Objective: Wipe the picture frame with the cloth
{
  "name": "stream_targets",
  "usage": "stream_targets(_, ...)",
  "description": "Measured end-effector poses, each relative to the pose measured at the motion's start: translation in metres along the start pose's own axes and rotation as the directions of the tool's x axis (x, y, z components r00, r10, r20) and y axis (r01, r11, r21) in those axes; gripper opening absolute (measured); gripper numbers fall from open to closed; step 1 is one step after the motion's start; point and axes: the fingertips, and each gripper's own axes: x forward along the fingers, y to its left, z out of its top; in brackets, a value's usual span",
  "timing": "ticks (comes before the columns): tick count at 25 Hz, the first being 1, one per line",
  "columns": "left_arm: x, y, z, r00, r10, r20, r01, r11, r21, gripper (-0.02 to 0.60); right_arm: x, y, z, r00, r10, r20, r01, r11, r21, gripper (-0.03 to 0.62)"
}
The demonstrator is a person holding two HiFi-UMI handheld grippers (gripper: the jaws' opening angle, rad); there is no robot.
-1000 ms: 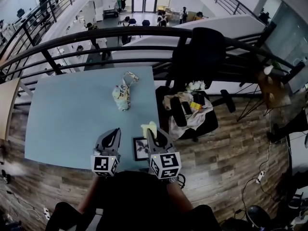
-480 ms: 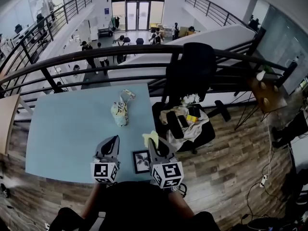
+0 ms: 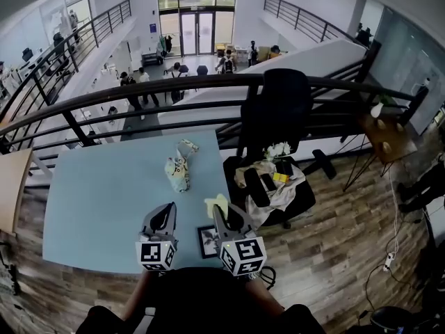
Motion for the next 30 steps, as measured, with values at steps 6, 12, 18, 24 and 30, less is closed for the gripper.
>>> stream_targets(6,-0.002,-0.002,-0.001,1.0,-0.008,-0.002,0.008,1.0,0.003,-0.003,0.003,0.002,0.005,1.0,0.018,0.016,-0.018,1.0,0.002,0.058)
stream_targets(12,-0.005,0.001,-0.009,1.0,-0.008,-0.013,0.008,1.0,0.0,-0.003,0.004,0.006,0.002,0.999,0.029,0.02,-0.029,1.0,-0.002,0.058)
stream_targets(18,-0.004,0.001,-0.002,1.0,-0.007,-0.005,0.007,1.0,-0.004,-0.003,0.005,0.009,0.003,0.999,0.04,0.016,-0.04,0.999,-0.009,0.058)
stream_targets(24,-0.004,-0.002,-0.006,1.0,-0.014,-0.008,0.014,1.0,-0.012,-0.003,0.004,0.008,0.001,0.999,0.037,0.01,-0.037,0.999,0.0,0.057)
stream_targets(30,-0.008,-0.007,-0.011,1.0,-0.015,-0.022,0.015,1.0,-0.017,-0.003,0.002,0.008,-0.005,0.999,0.04,0.007,-0.04,0.999,0.013,0.057)
